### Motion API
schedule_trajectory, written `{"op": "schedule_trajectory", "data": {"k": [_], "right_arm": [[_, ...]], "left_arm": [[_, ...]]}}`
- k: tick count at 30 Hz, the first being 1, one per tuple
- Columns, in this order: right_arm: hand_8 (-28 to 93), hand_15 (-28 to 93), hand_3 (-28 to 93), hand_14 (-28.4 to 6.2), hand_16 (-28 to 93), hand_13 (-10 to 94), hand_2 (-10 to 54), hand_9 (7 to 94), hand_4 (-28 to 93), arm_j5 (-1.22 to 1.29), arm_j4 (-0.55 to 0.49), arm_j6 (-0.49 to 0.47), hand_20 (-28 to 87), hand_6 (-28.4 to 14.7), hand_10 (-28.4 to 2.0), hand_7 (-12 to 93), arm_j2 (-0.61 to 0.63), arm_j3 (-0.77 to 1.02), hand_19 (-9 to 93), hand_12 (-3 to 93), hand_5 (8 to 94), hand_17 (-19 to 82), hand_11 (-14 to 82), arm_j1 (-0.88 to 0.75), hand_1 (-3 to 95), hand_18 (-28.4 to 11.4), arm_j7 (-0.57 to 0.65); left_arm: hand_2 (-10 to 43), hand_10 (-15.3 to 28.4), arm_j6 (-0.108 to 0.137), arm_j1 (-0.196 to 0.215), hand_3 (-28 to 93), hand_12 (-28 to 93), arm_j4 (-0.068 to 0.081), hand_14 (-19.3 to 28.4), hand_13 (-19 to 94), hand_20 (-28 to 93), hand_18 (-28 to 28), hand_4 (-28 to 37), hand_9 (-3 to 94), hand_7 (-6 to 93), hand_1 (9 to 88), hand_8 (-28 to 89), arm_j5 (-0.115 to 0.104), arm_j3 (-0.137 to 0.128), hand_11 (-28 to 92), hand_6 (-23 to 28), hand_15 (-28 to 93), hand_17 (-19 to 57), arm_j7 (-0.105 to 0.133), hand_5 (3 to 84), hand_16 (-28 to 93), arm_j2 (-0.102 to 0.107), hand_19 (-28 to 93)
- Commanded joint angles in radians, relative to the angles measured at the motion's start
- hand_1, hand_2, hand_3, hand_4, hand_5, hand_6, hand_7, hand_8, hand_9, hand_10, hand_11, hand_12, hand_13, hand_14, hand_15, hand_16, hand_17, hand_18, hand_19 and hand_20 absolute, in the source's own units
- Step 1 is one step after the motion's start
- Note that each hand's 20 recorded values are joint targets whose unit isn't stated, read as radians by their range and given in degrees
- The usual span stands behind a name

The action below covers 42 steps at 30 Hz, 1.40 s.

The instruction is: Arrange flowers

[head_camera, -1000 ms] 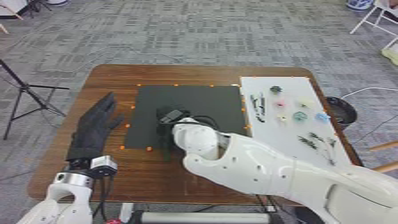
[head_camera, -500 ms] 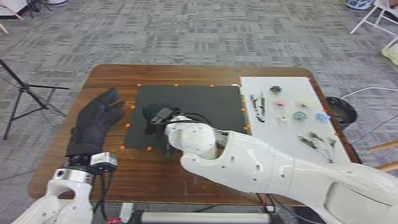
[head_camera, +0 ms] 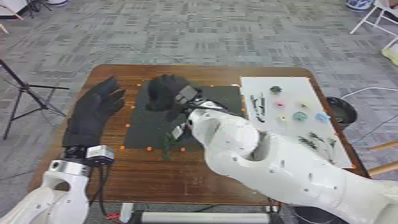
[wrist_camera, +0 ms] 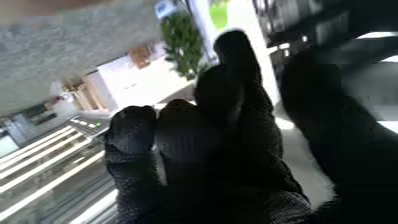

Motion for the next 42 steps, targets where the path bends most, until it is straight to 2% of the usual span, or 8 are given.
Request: {"op": "schedule_trajectory", "data": {"k": [1, 2, 4, 7, 9, 13, 22, 42], "right_arm": [[-12, 80, 90, -12.7, 49, 52, -1.3, 55.4, -23, 0.008, 0.031, -0.259, 51, 0.6, -12.4, 23, 0.243, 0.077, 76, 66.1, 54.6, 20, 47.7, -0.066, 42.8, -20.3, -0.339], [-13, 80, 90, -13.1, 49, 49, -0.7, 52.2, -24, 0.002, 0.024, -0.3, 50, 1.1, -12.6, 23, 0.259, 0.08, 74, 65.7, 53.4, 19, 48.7, -0.077, 42.9, -20.2, -0.366], [-13, 81, 89, -13.6, 47, 45, -0.4, 48.6, -25, -0.004, 0.029, -0.353, 50, 1.7, -12.8, 23, 0.284, 0.091, 73, 65.6, 52.3, 17, 50.0, -0.097, 42.6, -19.8, -0.461], [-14, 81, 89, -13.5, 46, 42, 0.3, 45.5, -26, -0.005, 0.019, -0.37, 50, 2.1, -12.8, 24, 0.321, 0.071, 72, 64.6, 51.6, 16, 50.9, -0.11, 41.8, -19.5, -0.538], [-14, 81, 89, -13.6, 45, 42, 0.5, 45.4, -26, -0.026, 0.022, -0.326, 50, 2.2, -12.8, 24, 0.335, 0.031, 72, 64.3, 51.2, 16, 51.0, -0.101, 41.8, -19.5, -0.574], [-14, 81, 91, -13.2, 47, 42, 0.5, 45.3, -25, -0.055, 0.015, -0.344, 50, 2.4, -12.8, 25, 0.33, -0.012, 73, 63.8, 50.5, 17, 52.0, -0.089, 41.9, -19.4, -0.562], [-15, 81, 91, -13.4, 47, 42, 0.3, 45.0, -25, -0.091, 0.064, -0.323, 50, 2.0, -12.9, 25, 0.276, -0.098, 73, 64.1, 51.2, 17, 52.3, -0.037, 40.8, -19.5, -0.558], [-15, 83, 90, -13.7, 43, 43, -0.3, 45.1, -25, -0.069, 0.25, -0.258, 50, 1.2, -12.9, 24, 0.044, -0.099, 73, 63.2, 52.5, 16, 53.1, 0.015, 39.0, -19.6, -0.473]], "left_arm": [[-5.0, 11.0, -0.002, -0.039, 67, 19, 0.008, 13.2, 18, 13, 19.5, -26.1, 22.9, 17.6, 25.4, -8, -0.006, 0.036, 19, 3.4, 27, -10.1, -0.011, 31.0, 6, 0.001, 37], [-5.0, 11.0, -0.001, -0.034, 67, 19, 0.005, 13.2, 18, 13, 19.5, -26.2, 22.9, 17.6, 25.5, -8, -0.002, 0.036, 19, 3.3, 27, -10.1, -0.01, 31.0, 6, 0.002, 37], [-5.0, 10.9, -0.002, -0.046, 67, 19, 0.009, 13.2, 18, 13, 19.5, -26.1, 22.8, 17.6, 25.4, -8, -0.001, 0.044, 19, 3.4, 27, -10.1, -0.006, 31.1, 6, 0.004, 37], [-5.0, 10.9, -0.002, -0.034, 68, 19, 0.003, 13.1, 18, 13, 19.5, -26.1, 22.8, 17.5, 25.3, -8, -0.002, 0.04, 19, 3.4, 27, -10.1, -0.008, 31.1, 6, 0.008, 37], [-5.0, 10.9, 0.001, -0.018, 67, 19, -0.001, 13.1, 18, 13, 19.5, -26.1, 22.8, 17.6, 25.4, -8, -0.007, 0.034, 19, 3.3, 27, -10.1, -0.005, 31.0, 6, 0.009, 37], [-4.9, 11.0, 0.002, -0.001, 67, 19, -0.007, 13.1, 18, 13, 19.5, -26.2, 22.8, 17.7, 25.4, -8, -0.008, 0.024, 19, 3.3, 27, -10.1, -0.001, 31.0, 6, 0.006, 37], [-4.8, 11.0, 0.001, 0.0, 67, 19, -0.006, 13.3, 18, 13, 19.4, -26.2, 22.9, 17.7, 25.3, -8, -0.01, 0.03, 19, 3.3, 27, -10.1, 0.005, 31.1, 6, 0.003, 37], [-4.7, 10.9, -0.004, -0.024, 68, 19, 0.008, 13.2, 18, 13, 19.4, -26.4, 22.9, 17.9, 25.1, -8, -0.013, 0.055, 19, 3.4, 27, -10.1, 0.012, 31.1, 6, -0.005, 37]]}}
